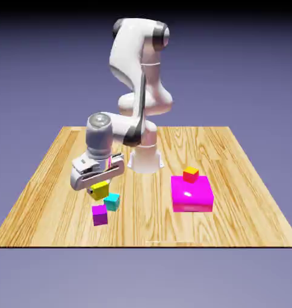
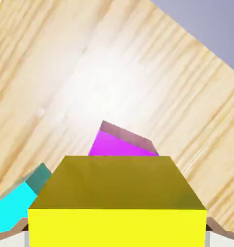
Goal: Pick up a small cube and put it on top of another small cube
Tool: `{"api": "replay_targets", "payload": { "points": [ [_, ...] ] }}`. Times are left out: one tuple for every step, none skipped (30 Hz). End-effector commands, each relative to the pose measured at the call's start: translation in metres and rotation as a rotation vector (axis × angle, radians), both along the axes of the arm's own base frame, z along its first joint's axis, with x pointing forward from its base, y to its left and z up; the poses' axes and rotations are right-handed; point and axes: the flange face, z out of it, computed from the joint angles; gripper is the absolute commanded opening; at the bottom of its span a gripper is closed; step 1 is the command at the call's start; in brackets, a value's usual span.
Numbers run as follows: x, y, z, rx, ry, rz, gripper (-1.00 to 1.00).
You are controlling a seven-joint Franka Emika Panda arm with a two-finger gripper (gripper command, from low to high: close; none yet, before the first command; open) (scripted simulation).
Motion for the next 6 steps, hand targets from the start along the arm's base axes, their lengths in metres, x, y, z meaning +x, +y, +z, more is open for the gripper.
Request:
{"api": "replay_targets", "payload": {
  "points": [
    [-0.002,-0.001,-0.013,-0.001,0.000,0.000,-1.00],
    [-0.004,-0.003,-0.026,-0.001,0.000,-0.001,-1.00],
    [-0.005,-0.003,-0.032,-0.002,0.001,-0.002,-1.00],
    [-0.005,-0.003,-0.032,-0.002,0.001,-0.002,1.00],
    [-0.005,-0.003,-0.032,-0.002,0.001,-0.002,1.00],
    [-0.003,-0.002,-0.019,-0.001,0.000,-0.001,1.00]
  ]
}}
